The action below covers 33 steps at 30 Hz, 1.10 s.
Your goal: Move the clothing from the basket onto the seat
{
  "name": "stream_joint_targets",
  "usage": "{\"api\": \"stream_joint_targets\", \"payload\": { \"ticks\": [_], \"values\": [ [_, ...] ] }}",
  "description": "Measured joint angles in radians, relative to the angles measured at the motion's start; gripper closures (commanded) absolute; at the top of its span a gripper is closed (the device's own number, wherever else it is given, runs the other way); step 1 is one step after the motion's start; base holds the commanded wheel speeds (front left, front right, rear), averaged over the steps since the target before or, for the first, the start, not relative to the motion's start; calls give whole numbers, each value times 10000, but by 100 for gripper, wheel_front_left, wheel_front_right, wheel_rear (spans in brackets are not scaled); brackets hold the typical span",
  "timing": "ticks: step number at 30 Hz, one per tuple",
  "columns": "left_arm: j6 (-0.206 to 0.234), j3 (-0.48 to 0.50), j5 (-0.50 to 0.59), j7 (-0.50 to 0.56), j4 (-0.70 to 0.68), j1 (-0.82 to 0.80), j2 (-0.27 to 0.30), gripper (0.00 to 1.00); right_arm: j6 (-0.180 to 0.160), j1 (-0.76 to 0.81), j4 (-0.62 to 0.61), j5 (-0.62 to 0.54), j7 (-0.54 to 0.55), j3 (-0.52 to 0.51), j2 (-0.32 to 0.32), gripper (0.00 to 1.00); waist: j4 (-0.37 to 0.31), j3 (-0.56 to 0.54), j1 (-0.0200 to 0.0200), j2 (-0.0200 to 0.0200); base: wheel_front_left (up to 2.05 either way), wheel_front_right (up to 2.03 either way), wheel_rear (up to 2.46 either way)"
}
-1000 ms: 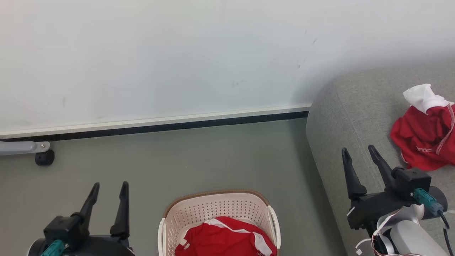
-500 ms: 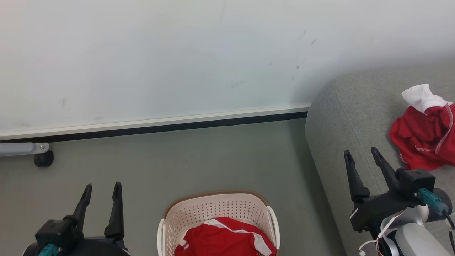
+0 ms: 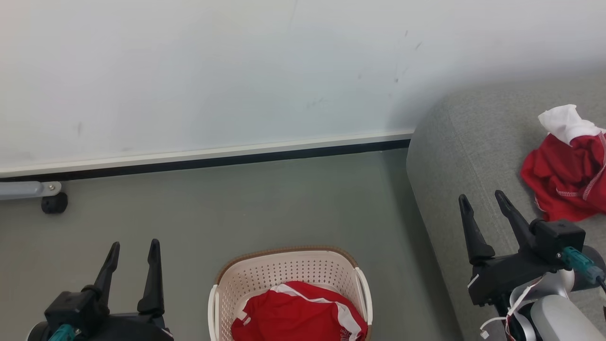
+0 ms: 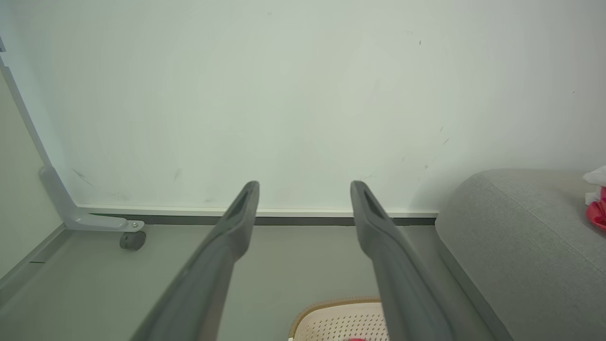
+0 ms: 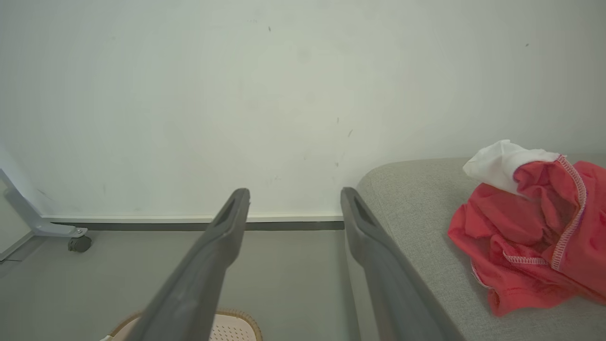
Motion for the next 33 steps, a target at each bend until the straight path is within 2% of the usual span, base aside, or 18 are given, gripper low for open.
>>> {"api": "stream_joint_targets", "payload": {
  "ticks": [11,20,33],
  "values": [
    [2,6,263,270,-307,-192,-23,0,-77,-23,-976,-167,267,-132,23,0,-20,778,0,0,0,0,0],
    [-27,-351,522,520,56,-1251,-52,0,-88,-508,-1634,-481,435,-355,445,0,-147,2055,1,1,0,0,0],
    [-646,-1087,777,882,1509,-2583,-86,0,-88,-1478,-2401,-1035,583,-445,1078,0,-603,3912,2,1,0,0,0]
  ]
}}
